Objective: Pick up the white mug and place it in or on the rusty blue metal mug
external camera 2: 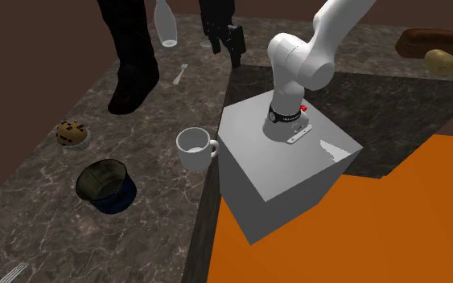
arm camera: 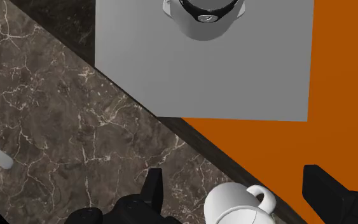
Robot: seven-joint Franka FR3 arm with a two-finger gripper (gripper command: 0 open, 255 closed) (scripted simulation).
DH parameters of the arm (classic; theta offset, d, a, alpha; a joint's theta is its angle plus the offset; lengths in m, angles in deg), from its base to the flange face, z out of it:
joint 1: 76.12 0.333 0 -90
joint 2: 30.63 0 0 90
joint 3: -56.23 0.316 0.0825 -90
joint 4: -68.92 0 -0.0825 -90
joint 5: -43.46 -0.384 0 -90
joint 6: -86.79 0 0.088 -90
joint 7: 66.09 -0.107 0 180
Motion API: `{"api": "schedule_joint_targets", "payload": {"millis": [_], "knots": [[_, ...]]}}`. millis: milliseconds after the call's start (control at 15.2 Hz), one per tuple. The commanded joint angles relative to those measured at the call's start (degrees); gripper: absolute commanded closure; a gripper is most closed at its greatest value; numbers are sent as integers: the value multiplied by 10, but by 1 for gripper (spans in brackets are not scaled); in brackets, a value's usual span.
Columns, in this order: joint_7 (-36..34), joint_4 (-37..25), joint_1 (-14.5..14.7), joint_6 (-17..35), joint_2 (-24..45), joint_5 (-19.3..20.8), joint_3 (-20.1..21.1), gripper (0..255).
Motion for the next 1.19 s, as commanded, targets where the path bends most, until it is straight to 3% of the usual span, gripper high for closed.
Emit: {"api": "schedule_joint_targets", "payload": {"millis": [0,594,1122], "knots": [[0,0,0,0,0,0,0,0],[-15,45,4,189,135,-9,11,0],[-27,26,7,342,299,-14,19,0]]}}
